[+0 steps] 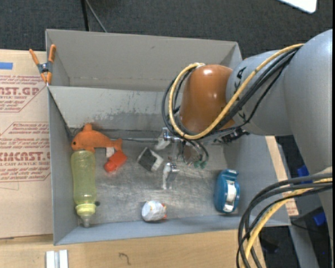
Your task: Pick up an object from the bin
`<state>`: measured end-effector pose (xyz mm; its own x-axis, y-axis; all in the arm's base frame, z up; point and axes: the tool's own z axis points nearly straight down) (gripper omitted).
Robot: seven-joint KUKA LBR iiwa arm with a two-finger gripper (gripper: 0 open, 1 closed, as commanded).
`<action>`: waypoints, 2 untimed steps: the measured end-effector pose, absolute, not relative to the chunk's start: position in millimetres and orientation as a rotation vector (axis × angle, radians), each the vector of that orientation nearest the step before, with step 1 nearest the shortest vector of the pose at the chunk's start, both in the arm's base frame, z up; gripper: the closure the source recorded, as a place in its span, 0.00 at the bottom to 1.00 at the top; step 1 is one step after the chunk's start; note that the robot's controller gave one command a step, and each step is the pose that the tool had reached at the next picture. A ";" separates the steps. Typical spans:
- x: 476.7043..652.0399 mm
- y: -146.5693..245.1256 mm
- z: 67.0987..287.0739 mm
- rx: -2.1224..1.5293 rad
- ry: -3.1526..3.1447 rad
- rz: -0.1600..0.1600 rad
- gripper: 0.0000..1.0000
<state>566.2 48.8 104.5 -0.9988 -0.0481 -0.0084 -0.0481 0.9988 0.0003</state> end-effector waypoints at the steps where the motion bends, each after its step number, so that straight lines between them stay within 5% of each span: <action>1: 580.2 43.4 93.4 -0.212 3.135 0.000 0.00; 2: 586.1 57.8 112.4 -0.224 3.130 0.000 0.00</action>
Offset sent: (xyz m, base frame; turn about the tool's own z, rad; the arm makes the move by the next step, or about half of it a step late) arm 0.0193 0.0078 0.0072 -0.0937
